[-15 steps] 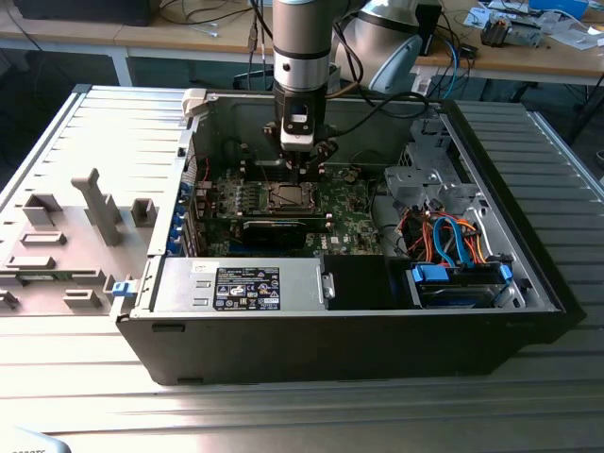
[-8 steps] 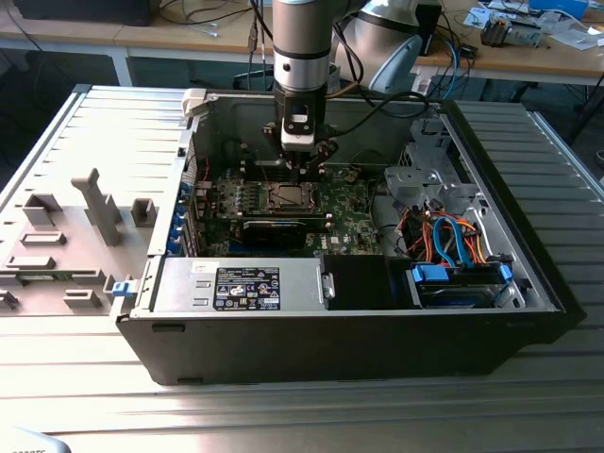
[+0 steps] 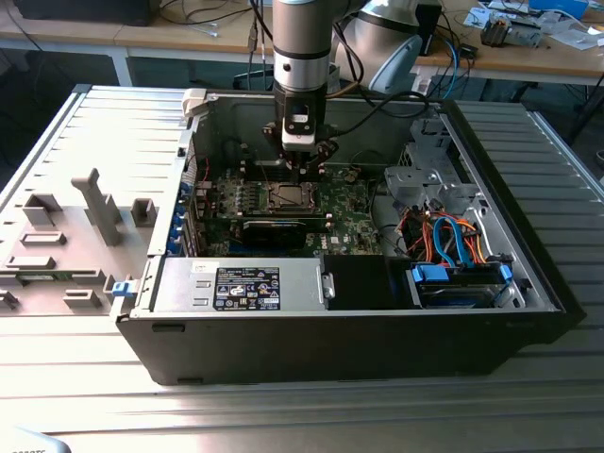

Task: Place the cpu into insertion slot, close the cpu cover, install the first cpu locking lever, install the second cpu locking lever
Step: 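Install the first cpu locking lever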

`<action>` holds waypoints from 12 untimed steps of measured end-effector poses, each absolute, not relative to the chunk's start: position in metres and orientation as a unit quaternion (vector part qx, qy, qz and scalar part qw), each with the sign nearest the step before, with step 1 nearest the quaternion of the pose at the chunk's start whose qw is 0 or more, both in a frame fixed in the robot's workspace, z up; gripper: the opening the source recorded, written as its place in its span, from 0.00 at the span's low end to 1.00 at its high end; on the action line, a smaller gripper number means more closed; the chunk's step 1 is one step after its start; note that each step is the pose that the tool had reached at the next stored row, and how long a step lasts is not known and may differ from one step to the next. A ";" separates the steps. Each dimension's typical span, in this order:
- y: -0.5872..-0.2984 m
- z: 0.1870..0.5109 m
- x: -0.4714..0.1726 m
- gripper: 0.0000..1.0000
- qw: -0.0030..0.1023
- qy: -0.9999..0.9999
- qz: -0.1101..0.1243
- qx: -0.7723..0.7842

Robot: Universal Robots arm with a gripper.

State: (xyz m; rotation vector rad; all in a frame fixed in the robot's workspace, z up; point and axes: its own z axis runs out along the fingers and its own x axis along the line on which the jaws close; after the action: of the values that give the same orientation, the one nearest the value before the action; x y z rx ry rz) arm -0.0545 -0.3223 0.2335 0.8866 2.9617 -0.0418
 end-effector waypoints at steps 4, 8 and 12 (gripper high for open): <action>-0.322 0.233 -0.055 0.11 0.025 0.958 -0.013 0.285; -0.322 0.233 -0.055 0.11 0.025 0.959 -0.013 0.283; -0.322 0.233 -0.055 0.11 0.025 0.961 -0.013 0.276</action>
State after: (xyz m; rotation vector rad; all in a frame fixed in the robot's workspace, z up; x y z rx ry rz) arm -0.0545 -0.3223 0.2335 0.8544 2.9709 -0.0410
